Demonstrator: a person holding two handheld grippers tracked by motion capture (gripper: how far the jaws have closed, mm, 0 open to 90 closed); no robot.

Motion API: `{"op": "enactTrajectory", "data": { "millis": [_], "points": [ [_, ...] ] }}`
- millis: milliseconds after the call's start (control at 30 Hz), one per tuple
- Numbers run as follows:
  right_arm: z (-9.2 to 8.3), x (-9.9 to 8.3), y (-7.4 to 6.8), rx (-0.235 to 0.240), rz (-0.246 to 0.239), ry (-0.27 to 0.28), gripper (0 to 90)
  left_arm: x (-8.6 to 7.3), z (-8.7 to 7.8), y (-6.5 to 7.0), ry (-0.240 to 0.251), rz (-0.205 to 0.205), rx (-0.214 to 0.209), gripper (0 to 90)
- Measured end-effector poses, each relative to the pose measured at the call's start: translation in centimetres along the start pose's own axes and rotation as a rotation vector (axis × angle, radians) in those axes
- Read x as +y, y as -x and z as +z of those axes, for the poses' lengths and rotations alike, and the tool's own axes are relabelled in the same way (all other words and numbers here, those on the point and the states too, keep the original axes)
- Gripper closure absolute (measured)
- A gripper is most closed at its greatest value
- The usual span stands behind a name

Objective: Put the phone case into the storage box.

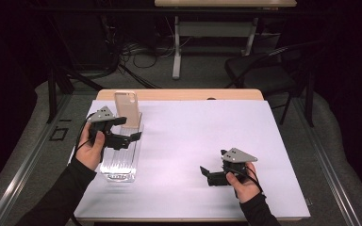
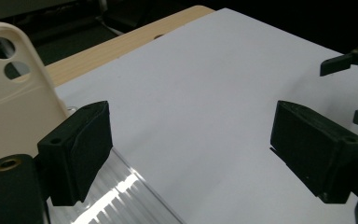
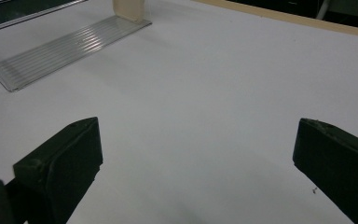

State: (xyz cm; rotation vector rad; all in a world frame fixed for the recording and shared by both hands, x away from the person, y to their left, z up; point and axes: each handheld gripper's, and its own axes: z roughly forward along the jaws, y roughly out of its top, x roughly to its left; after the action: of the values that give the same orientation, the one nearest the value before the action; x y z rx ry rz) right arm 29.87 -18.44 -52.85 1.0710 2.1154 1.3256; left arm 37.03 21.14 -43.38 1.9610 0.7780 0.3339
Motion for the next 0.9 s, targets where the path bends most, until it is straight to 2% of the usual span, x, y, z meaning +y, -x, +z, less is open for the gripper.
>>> {"op": "enactTrajectory", "data": {
  "millis": [233,600,800,900],
  "points": [
    [-0.2,0.1,-0.2,0.003,-0.006,0.006,1.1,-0.9,0.4,2.0,0.013,0.025,-0.044,13.2],
    [-0.9,0.5,-0.8,0.013,-0.016,0.012,1.1,-2.7,1.1,4.7,-0.015,0.098,-0.054,13.1],
    [-1.7,0.5,-1.4,0.01,-0.042,0.007,1.1,-3.8,1.3,5.6,-0.01,0.103,-0.064,13.1],
    [-2.1,0.4,-1.8,0.016,-0.045,0.003,1.1,-4.3,1.4,5.9,-0.002,0.09,-0.075,13.1]
  ]
}}
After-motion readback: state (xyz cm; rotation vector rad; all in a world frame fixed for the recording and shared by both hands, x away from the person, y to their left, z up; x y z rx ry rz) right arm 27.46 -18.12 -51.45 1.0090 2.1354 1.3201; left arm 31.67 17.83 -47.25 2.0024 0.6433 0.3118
